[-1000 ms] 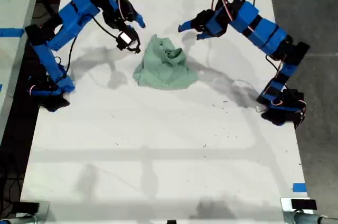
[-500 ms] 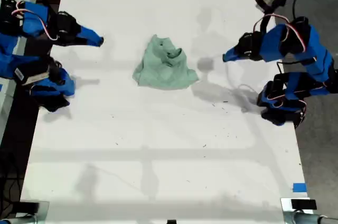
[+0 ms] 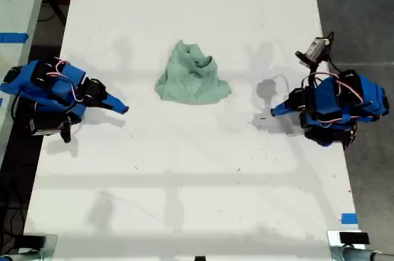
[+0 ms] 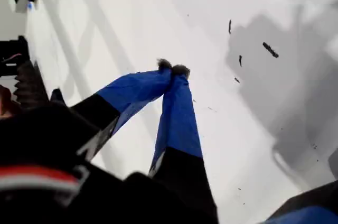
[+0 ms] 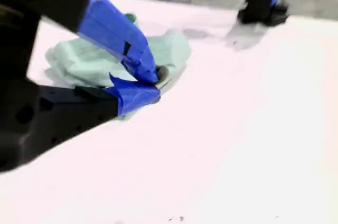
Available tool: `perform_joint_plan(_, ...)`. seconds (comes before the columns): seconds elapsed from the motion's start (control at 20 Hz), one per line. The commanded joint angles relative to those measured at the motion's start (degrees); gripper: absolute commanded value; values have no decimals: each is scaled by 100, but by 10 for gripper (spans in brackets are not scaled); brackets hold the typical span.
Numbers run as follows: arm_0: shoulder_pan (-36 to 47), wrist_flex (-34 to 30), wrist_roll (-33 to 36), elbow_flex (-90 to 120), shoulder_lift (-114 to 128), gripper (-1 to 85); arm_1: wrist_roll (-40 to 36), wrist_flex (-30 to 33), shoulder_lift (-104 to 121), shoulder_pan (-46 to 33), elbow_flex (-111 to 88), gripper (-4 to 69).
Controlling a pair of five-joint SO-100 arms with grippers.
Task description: Fold t shirt
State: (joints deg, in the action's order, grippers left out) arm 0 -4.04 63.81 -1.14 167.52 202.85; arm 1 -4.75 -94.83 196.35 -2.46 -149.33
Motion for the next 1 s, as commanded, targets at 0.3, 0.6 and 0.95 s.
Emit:
perform_joint_plan(0.3,105,-149,1204,1248,378,51,-281,888,466,791,-2048,10)
perform_joint_plan(0.6,185,-132,1292,1222,378,51,-923,1494,457,1301,-2707,128)
perform_joint_plan(0.95,202,-132,1292,1222,378,51,-2584,1494,457,1714,-2707,122)
